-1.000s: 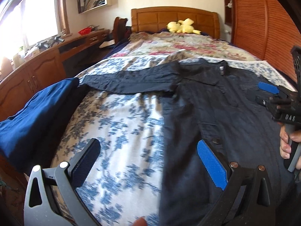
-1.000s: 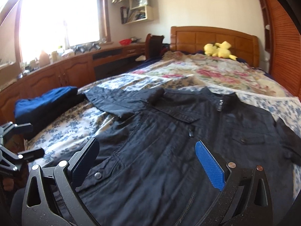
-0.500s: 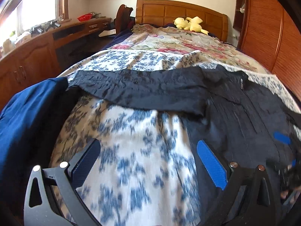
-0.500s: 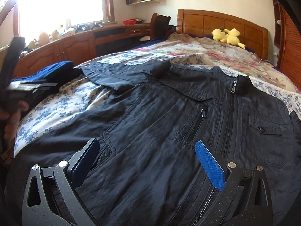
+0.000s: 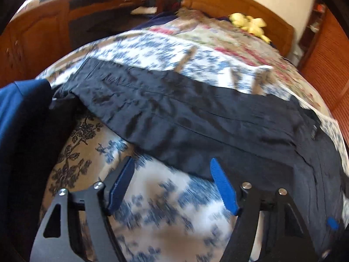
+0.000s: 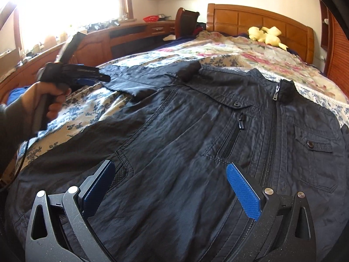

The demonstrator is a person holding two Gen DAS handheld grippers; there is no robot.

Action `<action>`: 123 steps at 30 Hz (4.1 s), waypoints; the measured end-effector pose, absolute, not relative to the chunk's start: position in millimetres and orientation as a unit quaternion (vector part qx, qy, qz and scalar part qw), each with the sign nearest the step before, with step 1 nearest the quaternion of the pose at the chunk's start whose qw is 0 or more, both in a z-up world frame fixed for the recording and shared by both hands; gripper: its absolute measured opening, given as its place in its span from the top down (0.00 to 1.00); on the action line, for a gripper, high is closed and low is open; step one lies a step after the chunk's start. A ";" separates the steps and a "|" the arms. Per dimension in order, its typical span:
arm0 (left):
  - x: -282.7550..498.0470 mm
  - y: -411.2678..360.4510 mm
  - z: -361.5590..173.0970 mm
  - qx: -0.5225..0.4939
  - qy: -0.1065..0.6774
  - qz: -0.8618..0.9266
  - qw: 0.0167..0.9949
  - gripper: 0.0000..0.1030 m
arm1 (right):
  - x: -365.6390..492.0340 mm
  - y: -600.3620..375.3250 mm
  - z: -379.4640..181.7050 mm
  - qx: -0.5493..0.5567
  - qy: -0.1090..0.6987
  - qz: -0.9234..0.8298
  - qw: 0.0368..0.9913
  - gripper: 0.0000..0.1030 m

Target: Fold large clothes

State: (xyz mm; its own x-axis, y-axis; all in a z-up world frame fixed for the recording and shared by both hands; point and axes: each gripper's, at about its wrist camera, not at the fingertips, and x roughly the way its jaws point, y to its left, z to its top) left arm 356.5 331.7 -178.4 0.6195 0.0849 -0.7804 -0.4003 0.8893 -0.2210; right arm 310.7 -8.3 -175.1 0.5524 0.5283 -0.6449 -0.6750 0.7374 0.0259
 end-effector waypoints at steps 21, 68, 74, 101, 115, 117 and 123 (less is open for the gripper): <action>381.7 267.7 -86.4 -0.142 0.342 0.127 0.920 1.00 | 306.9 -12.2 -168.1 -0.107 0.315 0.340 0.880 0.00; 329.7 241.8 -160.8 -0.095 0.430 0.088 0.894 0.58 | 311.2 -39.3 -171.9 -0.149 0.334 0.329 0.871 0.00; 340.0 247.0 -176.9 -0.113 0.456 0.077 0.880 0.48 | 312.6 -37.6 -173.9 -0.149 0.339 0.334 0.867 0.00; 304.8 125.5 -38.2 0.016 0.371 0.046 0.927 0.94 | 292.5 -70.3 -151.7 -0.153 0.314 0.313 0.883 0.00; 250.3 -12.1 15.1 0.057 0.304 -0.090 0.947 0.94 | 270.8 -169.8 -130.4 -0.130 0.313 0.244 0.909 0.00; 240.1 -21.5 16.5 0.065 0.294 -0.086 0.950 0.94 | 268.8 -180.4 -129.0 -0.127 0.314 0.236 0.911 0.00; 212.8 -24.7 12.3 0.039 0.288 -0.109 0.951 0.88 | 262.8 -195.5 -128.4 -0.124 0.317 0.222 0.914 0.00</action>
